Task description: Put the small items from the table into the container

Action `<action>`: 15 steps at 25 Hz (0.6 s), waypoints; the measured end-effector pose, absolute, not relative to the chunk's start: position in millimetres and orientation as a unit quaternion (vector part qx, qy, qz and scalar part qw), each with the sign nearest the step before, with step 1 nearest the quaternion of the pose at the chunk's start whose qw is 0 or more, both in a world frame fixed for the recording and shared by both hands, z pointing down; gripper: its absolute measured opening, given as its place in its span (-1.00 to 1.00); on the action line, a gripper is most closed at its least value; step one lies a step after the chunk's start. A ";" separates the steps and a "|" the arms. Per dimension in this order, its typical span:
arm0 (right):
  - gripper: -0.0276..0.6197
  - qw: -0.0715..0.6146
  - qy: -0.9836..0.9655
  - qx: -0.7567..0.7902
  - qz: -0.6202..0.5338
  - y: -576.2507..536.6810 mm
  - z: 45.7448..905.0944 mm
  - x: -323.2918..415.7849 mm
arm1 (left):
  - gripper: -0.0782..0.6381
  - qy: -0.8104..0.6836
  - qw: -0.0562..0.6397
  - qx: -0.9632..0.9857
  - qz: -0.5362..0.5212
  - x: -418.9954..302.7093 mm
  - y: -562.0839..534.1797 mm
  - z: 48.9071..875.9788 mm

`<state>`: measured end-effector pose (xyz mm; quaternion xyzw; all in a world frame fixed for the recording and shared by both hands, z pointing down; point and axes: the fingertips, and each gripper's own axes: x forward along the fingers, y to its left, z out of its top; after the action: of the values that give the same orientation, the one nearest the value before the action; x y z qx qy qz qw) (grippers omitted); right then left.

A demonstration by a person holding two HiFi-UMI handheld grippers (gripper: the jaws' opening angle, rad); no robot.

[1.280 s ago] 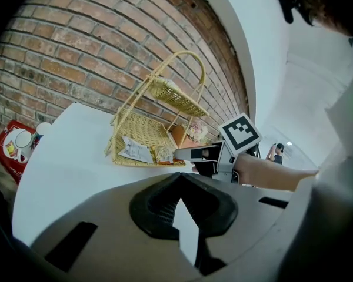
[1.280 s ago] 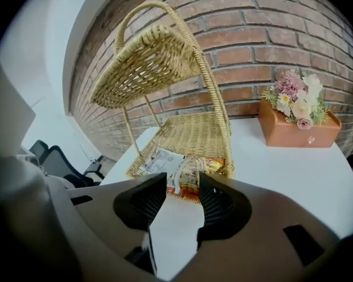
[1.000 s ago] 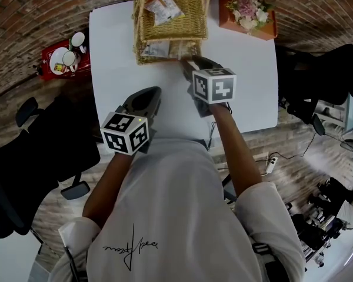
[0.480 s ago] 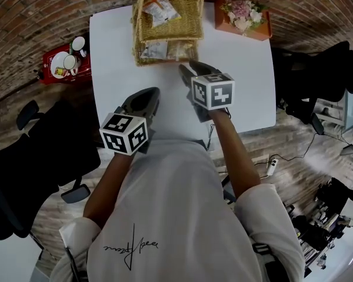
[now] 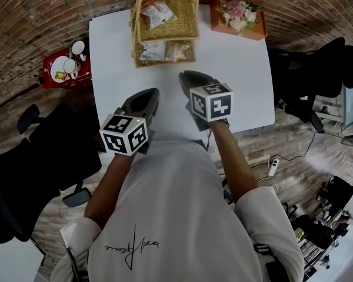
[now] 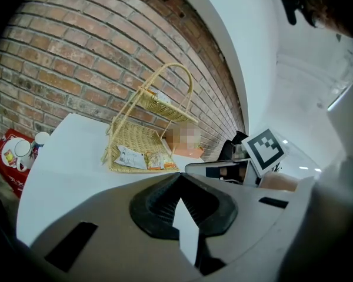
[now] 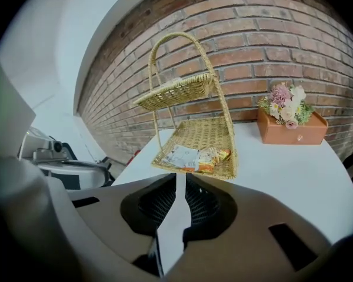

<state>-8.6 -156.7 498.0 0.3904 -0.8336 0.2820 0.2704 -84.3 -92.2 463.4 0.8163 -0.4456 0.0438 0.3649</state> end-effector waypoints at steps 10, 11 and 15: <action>-0.80 0.248 -0.836 0.400 0.282 -135.0 482.5 -4.8 | -0.76 -0.445 0.357 0.820 0.037 -86.8 -90.7 457.6; -0.81 0.246 -0.836 0.400 0.282 -133.6 480.5 -4.1 | -0.76 -0.445 0.356 0.821 0.035 -87.4 -91.1 456.5; -0.83 0.236 -0.841 0.399 0.280 -127.1 469.6 -0.5 | -0.76 -0.445 0.355 0.821 0.035 -89.4 -89.9 455.5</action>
<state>-0.5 -127.1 469.6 0.3989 -0.8409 0.2796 0.2356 -89.4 -89.9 455.5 0.8213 -0.4453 0.0352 0.3549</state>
